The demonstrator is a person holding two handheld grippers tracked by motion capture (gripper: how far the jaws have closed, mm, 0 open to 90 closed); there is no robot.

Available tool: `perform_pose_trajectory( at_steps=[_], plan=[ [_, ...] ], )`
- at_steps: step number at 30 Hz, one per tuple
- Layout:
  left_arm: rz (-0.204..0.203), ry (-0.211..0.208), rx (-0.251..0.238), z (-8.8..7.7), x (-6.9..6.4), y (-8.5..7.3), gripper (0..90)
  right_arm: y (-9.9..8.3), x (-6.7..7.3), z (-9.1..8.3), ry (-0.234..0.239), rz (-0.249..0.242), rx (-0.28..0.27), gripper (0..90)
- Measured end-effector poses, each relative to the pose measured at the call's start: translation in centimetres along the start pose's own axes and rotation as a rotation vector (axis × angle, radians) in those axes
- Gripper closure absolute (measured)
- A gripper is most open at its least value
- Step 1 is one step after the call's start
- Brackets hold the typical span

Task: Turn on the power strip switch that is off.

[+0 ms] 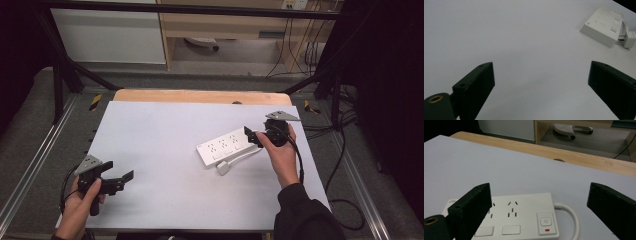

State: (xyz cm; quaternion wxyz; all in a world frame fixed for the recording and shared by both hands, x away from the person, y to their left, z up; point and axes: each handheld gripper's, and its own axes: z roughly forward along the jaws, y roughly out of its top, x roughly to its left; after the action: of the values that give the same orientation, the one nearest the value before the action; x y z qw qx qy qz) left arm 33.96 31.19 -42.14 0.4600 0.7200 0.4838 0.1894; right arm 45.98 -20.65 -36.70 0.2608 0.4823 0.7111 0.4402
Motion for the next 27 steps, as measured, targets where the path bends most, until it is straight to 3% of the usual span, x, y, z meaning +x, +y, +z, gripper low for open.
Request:
perform_pose_trajectory(
  at_steps=[4,10,16,27],
  plan=[
    [-0.001,0.0,0.0,0.0,0.0,0.0,7.1,-0.3,0.2,0.7,0.012,-0.005,0.007,8.9],
    [-0.004,-0.005,0.0,0.1,0.0,0.0,7.1,-0.6,0.6,1.2,0.041,0.002,0.005,20.0],
    [-0.005,-0.003,0.0,0.1,0.0,0.0,7.1,-1.3,0.9,1.5,0.038,0.019,-0.02,33.0],
    [-0.006,-0.001,0.004,0.1,0.0,0.0,7.1,-2.8,0.9,1.8,0.041,0.034,-0.017,44.7]
  ],
)
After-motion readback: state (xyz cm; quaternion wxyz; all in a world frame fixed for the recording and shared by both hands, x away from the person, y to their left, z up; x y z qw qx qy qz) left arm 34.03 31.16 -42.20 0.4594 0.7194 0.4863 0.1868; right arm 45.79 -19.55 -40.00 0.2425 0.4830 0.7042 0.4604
